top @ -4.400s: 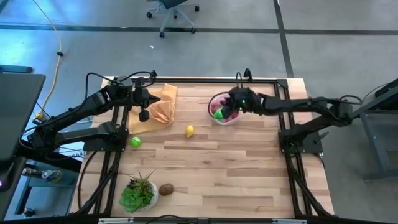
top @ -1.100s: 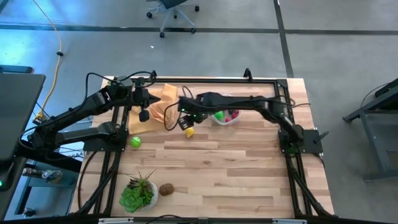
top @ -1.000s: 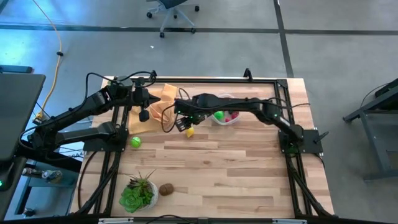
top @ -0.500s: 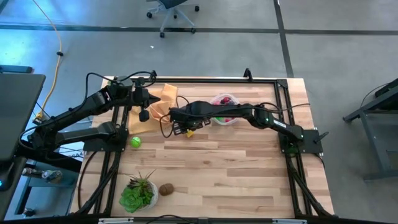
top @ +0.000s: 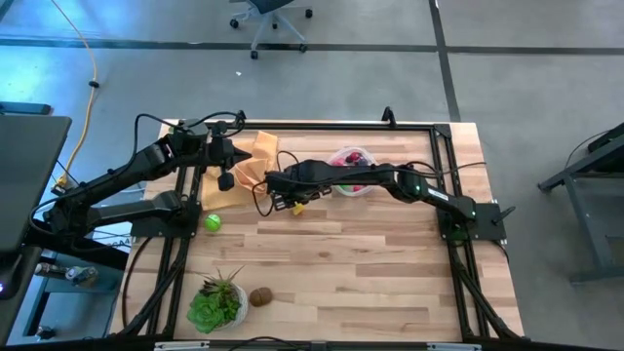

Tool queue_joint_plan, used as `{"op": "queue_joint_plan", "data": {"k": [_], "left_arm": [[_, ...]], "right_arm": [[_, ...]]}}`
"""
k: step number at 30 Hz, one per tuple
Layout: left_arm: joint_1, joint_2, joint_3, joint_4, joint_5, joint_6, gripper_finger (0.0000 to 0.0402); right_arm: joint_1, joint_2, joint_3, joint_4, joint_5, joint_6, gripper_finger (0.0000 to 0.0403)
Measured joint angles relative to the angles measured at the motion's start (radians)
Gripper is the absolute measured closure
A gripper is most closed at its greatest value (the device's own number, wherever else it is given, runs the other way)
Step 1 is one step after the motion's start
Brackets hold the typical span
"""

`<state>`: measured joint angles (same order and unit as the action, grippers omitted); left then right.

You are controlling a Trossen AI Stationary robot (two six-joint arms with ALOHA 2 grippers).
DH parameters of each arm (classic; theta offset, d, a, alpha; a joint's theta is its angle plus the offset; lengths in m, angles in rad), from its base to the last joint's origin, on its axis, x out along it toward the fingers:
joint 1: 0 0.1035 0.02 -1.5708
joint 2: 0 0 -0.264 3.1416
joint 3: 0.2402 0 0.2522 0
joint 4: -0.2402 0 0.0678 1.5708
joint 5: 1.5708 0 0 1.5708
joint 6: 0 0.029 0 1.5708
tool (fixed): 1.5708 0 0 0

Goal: Pick and placing Produce into tupperware
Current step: Put the yellow lemon into the transparent container

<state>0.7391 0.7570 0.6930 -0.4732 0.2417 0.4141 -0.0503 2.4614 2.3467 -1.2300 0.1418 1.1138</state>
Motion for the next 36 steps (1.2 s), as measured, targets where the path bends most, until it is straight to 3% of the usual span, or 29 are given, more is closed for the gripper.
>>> {"op": "queue_joint_plan", "data": {"k": [13,36], "left_arm": [[0.0,0.0,0.0,0.0,0.0,0.0,0.0399],[0.0,0.0,0.0,0.0,0.0,0.0,0.0399]], "right_arm": [[0.008,0.008,-0.046,0.075,-0.001,0.012,0.0161],[0.017,0.068,-0.046,0.123,0.038,0.12,0.0118]]}}
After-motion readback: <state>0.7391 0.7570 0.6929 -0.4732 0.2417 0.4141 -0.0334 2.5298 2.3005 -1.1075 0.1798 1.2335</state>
